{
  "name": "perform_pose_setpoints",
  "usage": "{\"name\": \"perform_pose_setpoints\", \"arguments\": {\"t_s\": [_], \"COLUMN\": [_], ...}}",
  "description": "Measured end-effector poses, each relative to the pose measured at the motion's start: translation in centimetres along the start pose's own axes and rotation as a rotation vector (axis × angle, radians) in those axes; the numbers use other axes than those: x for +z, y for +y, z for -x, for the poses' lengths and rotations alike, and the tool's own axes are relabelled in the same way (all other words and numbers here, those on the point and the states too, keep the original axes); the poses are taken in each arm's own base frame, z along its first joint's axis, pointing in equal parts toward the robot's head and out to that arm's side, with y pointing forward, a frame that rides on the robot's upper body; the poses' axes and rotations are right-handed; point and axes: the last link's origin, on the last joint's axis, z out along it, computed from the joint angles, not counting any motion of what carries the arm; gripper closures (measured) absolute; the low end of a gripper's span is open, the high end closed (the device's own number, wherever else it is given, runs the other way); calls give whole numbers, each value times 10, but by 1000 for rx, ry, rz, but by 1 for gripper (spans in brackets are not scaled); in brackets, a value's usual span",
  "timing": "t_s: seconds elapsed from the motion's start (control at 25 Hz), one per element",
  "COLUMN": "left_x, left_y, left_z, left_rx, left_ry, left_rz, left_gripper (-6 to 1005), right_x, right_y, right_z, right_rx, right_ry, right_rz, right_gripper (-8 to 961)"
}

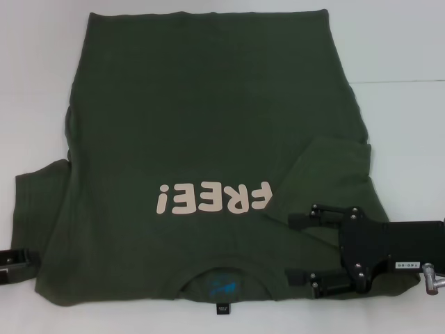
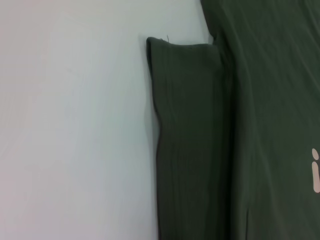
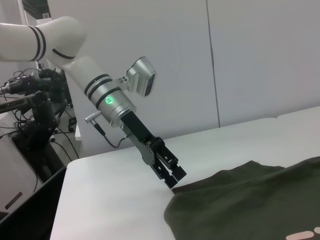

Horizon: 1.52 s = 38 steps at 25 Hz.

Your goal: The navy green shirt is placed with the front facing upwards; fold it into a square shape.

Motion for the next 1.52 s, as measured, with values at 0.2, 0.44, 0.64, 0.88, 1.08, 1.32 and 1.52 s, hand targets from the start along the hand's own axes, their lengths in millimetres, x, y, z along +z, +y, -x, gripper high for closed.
{"name": "perform_pose_setpoints", "arguments": {"t_s": [0.2, 0.44, 0.64, 0.88, 1.08, 1.32, 1.52], "left_x": [1, 1, 1, 1, 3, 3, 3], "left_y": [0, -1, -3, -3, -2, -3, -4], "left_z": [0, 0, 1, 0, 0, -1, -1], "left_rx": [1, 0, 2, 2, 3, 2, 2], "left_ry": [0, -3, -15, -11, -13, -8, -6], "left_rz": [-1, -8, -27, -29, -25, -29, -31], "left_gripper": [139, 139, 139, 139, 139, 139, 139], "right_x": [0, 0, 0, 1, 2, 2, 1], "right_y": [0, 0, -1, -1, -1, 0, 1], "right_z": [0, -1, -1, -2, -2, -3, -3], "right_rx": [2, 4, 7, 12, 13, 17, 19], "right_ry": [1, 2, 6, 6, 6, 5, 4], "right_rz": [1, -5, -9, -7, -6, -6, -3], "right_gripper": [22, 23, 23, 23, 23, 23, 23]}}
